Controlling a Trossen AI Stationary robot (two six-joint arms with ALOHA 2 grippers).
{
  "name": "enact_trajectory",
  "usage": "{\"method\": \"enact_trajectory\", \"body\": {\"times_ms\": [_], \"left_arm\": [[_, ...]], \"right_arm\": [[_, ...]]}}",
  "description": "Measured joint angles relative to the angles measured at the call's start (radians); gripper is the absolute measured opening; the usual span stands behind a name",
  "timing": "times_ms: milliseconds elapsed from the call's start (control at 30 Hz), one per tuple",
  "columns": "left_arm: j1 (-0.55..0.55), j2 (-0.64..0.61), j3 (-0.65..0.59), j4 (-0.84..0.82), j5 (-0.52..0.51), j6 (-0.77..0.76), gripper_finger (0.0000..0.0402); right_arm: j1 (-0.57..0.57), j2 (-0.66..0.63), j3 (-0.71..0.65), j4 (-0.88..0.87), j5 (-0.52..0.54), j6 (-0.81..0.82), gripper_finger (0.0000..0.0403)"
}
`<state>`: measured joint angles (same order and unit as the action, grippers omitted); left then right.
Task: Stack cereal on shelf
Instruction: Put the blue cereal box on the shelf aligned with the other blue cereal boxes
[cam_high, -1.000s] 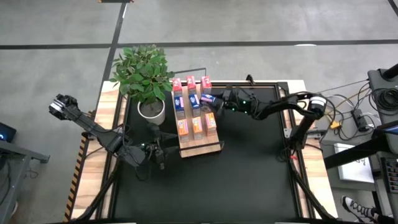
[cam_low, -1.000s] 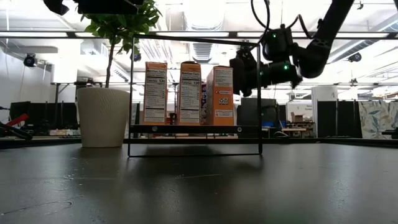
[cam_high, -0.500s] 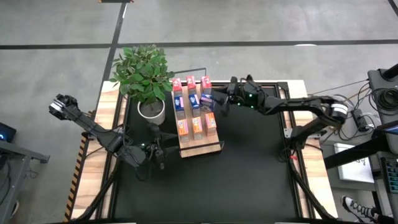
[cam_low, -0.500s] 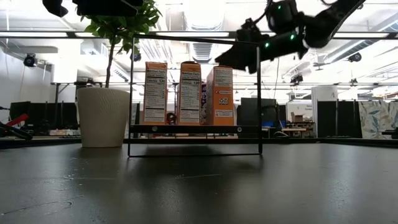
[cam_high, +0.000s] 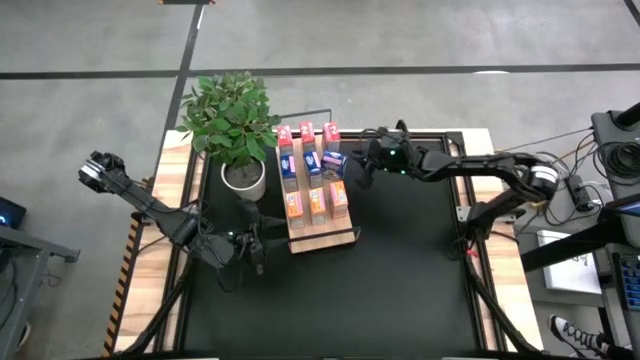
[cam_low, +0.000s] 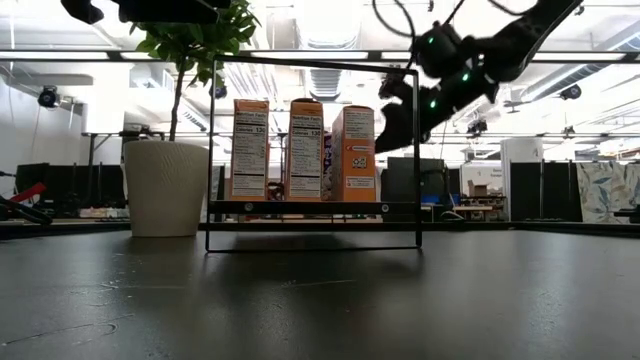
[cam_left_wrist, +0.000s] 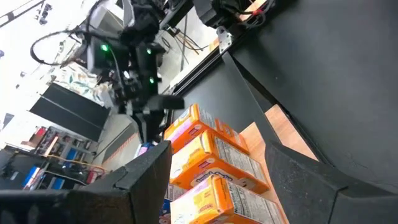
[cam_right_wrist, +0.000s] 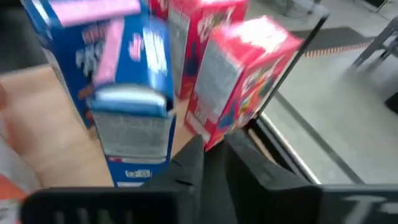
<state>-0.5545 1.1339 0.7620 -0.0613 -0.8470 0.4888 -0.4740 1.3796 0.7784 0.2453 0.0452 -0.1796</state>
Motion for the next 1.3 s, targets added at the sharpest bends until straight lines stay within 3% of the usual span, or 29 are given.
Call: {"method": "enact_trajectory", "body": {"times_ms": [167, 1033, 1300], "left_arm": [[0.000, 0.000, 0.000, 0.000, 0.000, 0.000, 0.0241], [0.000, 0.000, 0.000, -0.007, -0.003, 0.000, 0.0241], [0.000, 0.000, 0.000, -0.008, -0.003, 0.000, 0.0241]], "right_arm": [[0.004, 0.082, 0.002, 0.053, -0.022, -0.004, 0.0012], [0.114, 0.064, 0.004, 0.049, -0.071, 0.025, 0.0013], [0.114, 0.033, 0.004, -0.003, 0.079, 0.006, 0.0013]]}}
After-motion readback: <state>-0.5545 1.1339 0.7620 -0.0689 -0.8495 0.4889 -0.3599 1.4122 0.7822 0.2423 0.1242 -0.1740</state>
